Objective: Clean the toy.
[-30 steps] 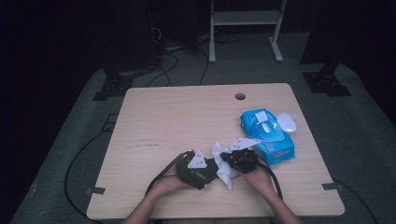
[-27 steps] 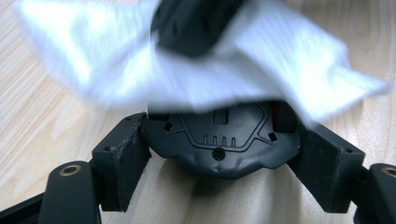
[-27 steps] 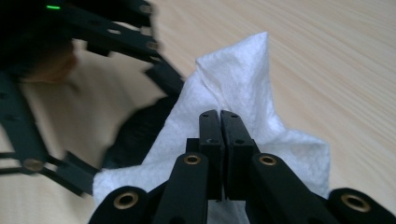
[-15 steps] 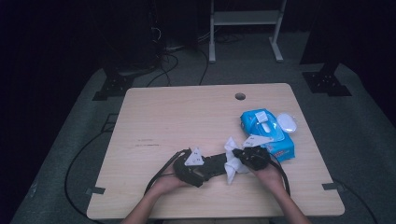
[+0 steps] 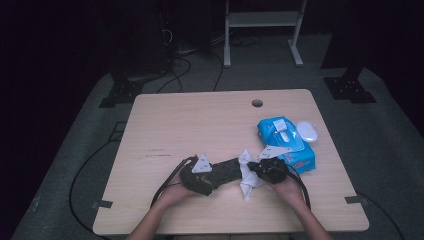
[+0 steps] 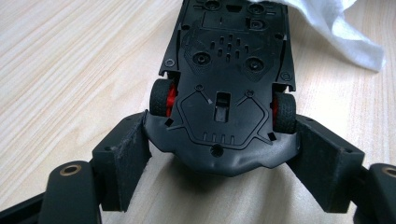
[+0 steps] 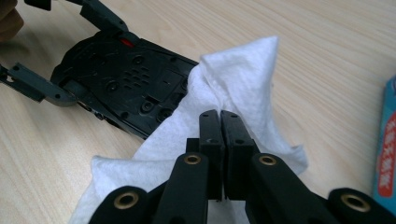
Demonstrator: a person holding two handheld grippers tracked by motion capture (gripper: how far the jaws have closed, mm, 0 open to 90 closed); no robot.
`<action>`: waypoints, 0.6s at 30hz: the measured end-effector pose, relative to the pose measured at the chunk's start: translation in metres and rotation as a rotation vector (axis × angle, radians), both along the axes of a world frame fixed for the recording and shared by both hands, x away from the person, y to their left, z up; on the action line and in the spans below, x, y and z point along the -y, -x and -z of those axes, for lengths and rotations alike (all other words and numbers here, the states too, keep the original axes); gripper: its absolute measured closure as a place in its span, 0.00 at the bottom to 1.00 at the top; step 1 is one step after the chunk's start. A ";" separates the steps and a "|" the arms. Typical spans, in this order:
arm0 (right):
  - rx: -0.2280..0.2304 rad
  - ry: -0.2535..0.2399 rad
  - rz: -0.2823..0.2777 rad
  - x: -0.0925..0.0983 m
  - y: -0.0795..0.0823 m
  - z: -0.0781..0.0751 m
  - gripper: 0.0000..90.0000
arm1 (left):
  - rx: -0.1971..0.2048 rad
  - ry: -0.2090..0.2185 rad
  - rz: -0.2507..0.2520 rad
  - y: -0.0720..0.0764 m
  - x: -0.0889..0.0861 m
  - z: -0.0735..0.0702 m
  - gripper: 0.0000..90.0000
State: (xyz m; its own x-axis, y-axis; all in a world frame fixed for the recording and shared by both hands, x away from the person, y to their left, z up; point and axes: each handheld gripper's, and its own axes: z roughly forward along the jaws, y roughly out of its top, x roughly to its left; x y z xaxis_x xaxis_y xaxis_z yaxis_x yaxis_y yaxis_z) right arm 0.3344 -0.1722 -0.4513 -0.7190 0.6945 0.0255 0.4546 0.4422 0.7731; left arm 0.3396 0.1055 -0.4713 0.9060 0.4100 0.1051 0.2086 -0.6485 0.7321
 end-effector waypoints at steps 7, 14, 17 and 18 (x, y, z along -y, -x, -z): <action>0.005 0.012 -0.065 -0.016 0.005 0.000 0.97 | 0.007 -0.009 -0.003 0.000 0.000 0.000 0.26; -0.021 0.000 -0.013 -0.001 0.001 -0.001 0.97 | 0.005 -0.006 -0.014 0.000 -0.001 0.000 0.26; -0.003 0.014 -0.042 -0.008 0.002 -0.002 0.97 | 0.001 0.000 -0.006 0.000 -0.001 0.000 0.26; -0.006 0.012 -0.037 -0.009 0.001 -0.002 0.97 | 0.000 -0.004 -0.003 0.000 -0.001 -0.001 0.26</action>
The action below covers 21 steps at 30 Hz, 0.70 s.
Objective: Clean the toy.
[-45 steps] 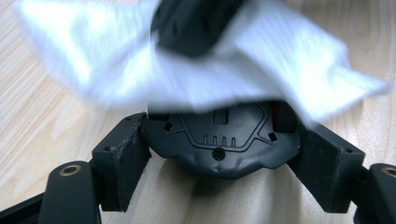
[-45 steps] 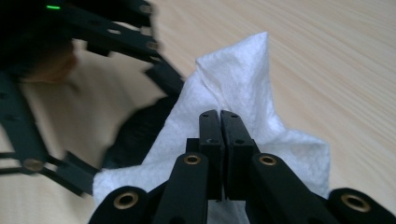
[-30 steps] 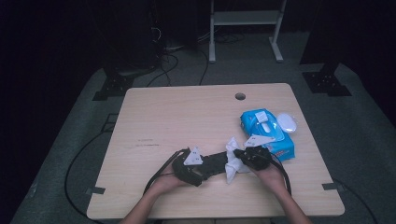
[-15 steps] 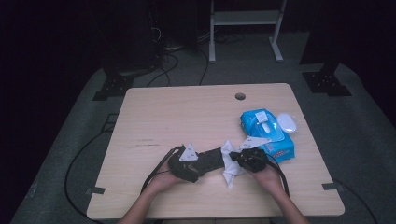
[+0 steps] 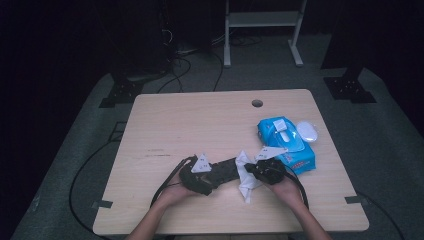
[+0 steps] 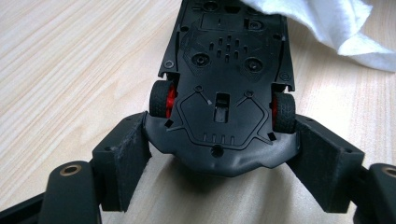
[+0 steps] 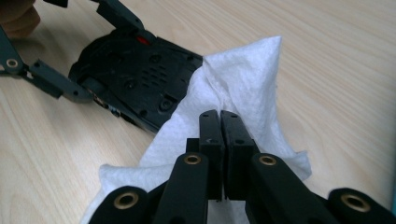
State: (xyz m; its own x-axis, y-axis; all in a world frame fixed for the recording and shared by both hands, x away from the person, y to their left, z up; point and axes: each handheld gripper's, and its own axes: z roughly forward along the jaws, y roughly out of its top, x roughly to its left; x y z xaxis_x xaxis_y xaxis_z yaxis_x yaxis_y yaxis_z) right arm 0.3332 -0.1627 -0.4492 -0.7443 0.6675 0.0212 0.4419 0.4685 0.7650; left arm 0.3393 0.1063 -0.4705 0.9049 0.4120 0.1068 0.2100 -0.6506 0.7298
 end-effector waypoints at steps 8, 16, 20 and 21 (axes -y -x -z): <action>-0.002 -0.011 0.030 0.004 -0.003 -0.001 0.97 | 0.008 0.005 0.061 0.007 0.011 0.001 0.26; 0.021 -0.002 -0.018 -0.015 0.000 -0.001 0.97 | 0.007 0.003 0.117 0.013 0.018 0.001 0.26; 0.024 -0.007 0.058 0.003 -0.006 -0.002 0.97 | -0.008 0.017 0.094 0.009 0.014 0.000 0.26; 0.013 -0.008 0.077 0.009 -0.008 -0.002 0.97 | 0.005 0.008 0.084 0.009 0.012 0.000 0.26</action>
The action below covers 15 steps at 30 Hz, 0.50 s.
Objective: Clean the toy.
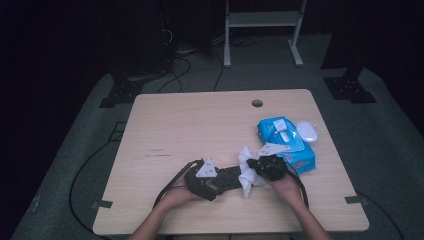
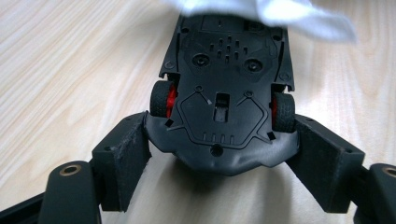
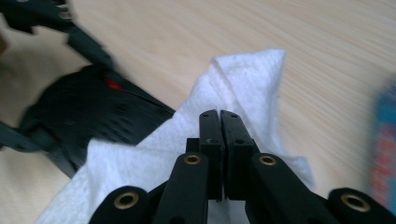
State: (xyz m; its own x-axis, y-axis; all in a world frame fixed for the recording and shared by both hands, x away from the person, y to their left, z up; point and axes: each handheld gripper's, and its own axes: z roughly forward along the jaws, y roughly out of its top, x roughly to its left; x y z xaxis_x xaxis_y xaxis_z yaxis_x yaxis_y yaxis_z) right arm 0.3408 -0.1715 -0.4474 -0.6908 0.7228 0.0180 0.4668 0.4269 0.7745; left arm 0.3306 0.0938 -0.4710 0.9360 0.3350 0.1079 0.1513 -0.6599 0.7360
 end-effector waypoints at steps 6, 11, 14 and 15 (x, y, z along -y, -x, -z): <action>-0.014 0.005 -0.029 -0.003 0.003 -0.001 0.97 | -0.004 0.004 -0.039 -0.002 0.000 0.000 0.26; -0.008 0.020 -0.127 -0.037 0.015 0.000 0.97 | -0.003 0.006 -0.045 -0.001 0.003 0.000 0.26; -0.013 0.012 -0.165 -0.053 0.020 0.001 0.97 | 0.002 -0.003 -0.043 0.001 0.006 0.000 0.26; -0.018 0.004 -0.180 -0.059 0.022 0.001 0.97 | 0.004 -0.004 -0.039 0.002 0.007 0.000 0.26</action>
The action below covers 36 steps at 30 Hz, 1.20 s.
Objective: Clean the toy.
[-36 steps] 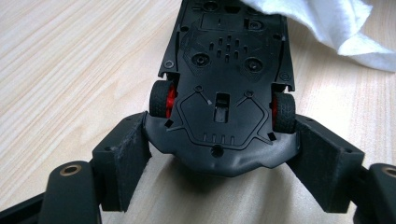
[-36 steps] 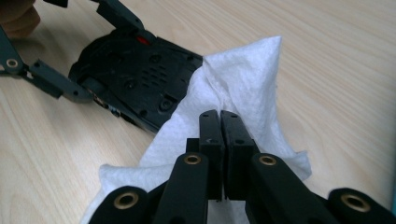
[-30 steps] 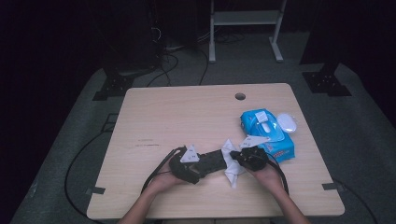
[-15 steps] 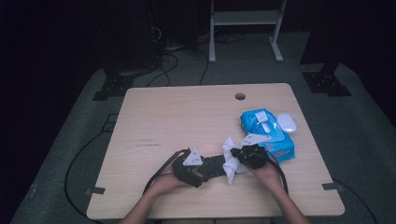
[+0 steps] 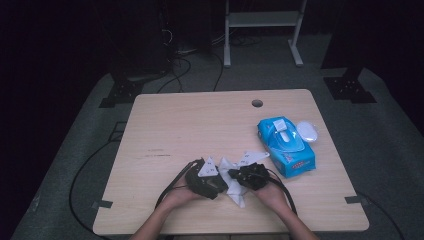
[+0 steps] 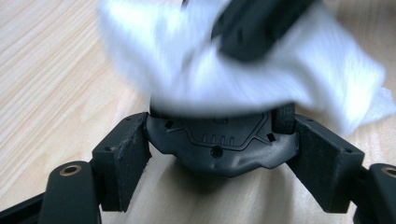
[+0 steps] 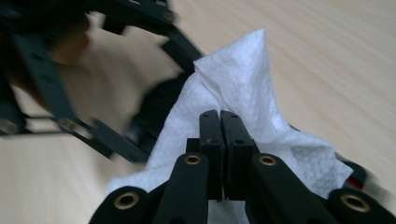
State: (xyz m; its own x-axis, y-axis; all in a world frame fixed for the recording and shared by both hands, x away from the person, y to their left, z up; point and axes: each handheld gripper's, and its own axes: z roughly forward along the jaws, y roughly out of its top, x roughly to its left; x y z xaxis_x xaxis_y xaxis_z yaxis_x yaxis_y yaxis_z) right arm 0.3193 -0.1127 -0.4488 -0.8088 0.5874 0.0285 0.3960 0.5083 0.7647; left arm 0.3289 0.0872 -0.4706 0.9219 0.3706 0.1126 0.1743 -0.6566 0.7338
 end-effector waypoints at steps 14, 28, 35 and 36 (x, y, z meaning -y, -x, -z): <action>0.027 -0.015 0.057 0.001 -0.012 0.001 0.97 | 0.004 0.003 0.007 0.000 0.001 0.000 0.26; -0.039 0.005 0.103 0.046 -0.014 -0.002 0.97 | -0.008 0.018 -0.028 -0.008 -0.011 0.001 0.26; -0.048 -0.008 0.092 0.046 -0.014 -0.001 0.97 | -0.092 0.080 -0.044 -0.014 -0.017 0.000 0.22; -0.046 -0.009 0.088 0.047 -0.014 -0.001 0.97 | -0.110 0.099 -0.050 -0.015 -0.019 0.000 0.22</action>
State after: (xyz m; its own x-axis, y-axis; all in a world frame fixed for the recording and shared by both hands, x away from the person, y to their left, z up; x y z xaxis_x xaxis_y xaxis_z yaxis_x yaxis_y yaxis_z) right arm 0.3336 -0.1597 -0.4478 -0.7519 0.6555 0.0703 0.4738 0.4631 0.7490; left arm 0.3436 0.1061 -0.4702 0.9068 0.4207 -0.0275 0.2881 -0.5707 0.7690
